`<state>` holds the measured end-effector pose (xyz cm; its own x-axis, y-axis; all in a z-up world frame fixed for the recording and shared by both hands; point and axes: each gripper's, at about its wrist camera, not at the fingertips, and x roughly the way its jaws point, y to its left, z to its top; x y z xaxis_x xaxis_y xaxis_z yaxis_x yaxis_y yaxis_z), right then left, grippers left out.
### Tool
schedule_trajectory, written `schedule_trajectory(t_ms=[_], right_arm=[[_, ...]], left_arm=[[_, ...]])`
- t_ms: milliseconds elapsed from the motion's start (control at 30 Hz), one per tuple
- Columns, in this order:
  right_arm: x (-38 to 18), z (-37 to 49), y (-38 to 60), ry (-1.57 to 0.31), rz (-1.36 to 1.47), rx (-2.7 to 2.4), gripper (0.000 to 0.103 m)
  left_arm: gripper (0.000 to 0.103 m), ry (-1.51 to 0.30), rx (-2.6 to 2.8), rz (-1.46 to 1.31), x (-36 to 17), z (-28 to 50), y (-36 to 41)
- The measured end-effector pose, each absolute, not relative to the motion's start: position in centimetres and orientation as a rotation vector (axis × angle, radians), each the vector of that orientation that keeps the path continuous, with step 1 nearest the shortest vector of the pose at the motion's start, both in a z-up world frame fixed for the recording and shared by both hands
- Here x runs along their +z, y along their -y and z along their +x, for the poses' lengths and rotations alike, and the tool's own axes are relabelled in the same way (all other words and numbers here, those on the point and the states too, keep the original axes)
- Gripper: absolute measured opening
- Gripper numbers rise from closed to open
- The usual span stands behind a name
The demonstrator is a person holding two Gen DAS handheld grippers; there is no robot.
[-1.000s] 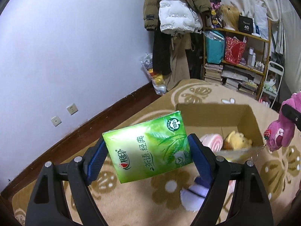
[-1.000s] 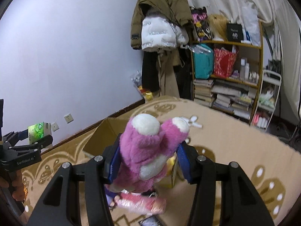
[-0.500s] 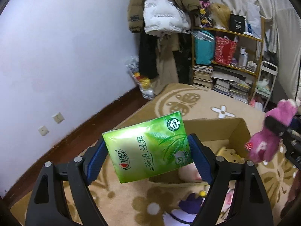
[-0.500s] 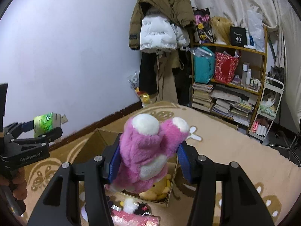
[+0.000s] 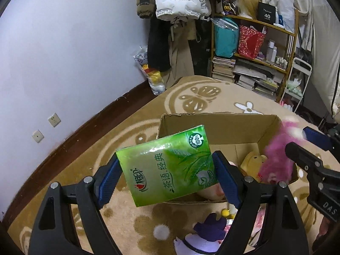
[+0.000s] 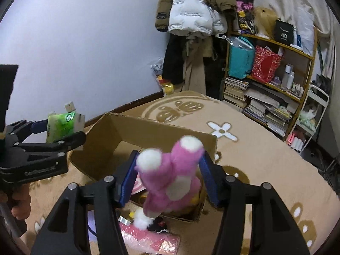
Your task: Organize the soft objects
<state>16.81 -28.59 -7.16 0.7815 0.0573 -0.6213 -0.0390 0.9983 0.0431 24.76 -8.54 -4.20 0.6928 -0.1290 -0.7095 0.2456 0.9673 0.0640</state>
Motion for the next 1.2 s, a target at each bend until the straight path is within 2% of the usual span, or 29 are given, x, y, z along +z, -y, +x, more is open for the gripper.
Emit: schedule_trajectory(t_ms=[167, 233, 267, 367, 433, 533, 800, 1200], right_arm=[[-6.7, 16.5, 28.6, -0.672, 0.046, 0.053, 0.064], [-6.5, 16.3, 28.8, -0.673, 0.059, 0.047, 0.082], [-6.4, 16.2, 29.0, -0.675, 0.064, 0.042, 0.086], [-6.1, 15.5, 29.5, -0.677, 0.083, 0.020, 0.089], [-6.0, 15.2, 29.7, -0.688, 0.086, 0.025, 0.092], [-5.6, 14.7, 29.7, -0.686, 0.064, 0.024, 0.100], [-5.0, 12.6, 29.8, -0.662, 0.079, 0.013, 0.103], [-6.1, 9.3, 30.3, -0.685, 0.125, 0.004, 0.103]], left_arm=[[0.083, -0.798, -0.216, 0.149, -4.3, 25.0, 8.7], [0.084, -0.823, -0.204, 0.143, -4.5, 25.0, 8.7], [0.084, -0.831, -0.204, 0.144, -4.5, 25.0, 8.7], [0.086, -0.815, -0.181, 0.139, -4.1, 24.3, 8.3], [0.096, -0.809, -0.175, 0.128, -3.6, 23.9, 7.9], [0.098, -0.787, -0.167, 0.129, -2.6, 23.3, 7.4], [0.099, -0.746, -0.160, 0.145, -0.8, 20.6, 5.6], [0.102, -0.763, -0.133, 0.206, -1.4, 15.7, 3.6]])
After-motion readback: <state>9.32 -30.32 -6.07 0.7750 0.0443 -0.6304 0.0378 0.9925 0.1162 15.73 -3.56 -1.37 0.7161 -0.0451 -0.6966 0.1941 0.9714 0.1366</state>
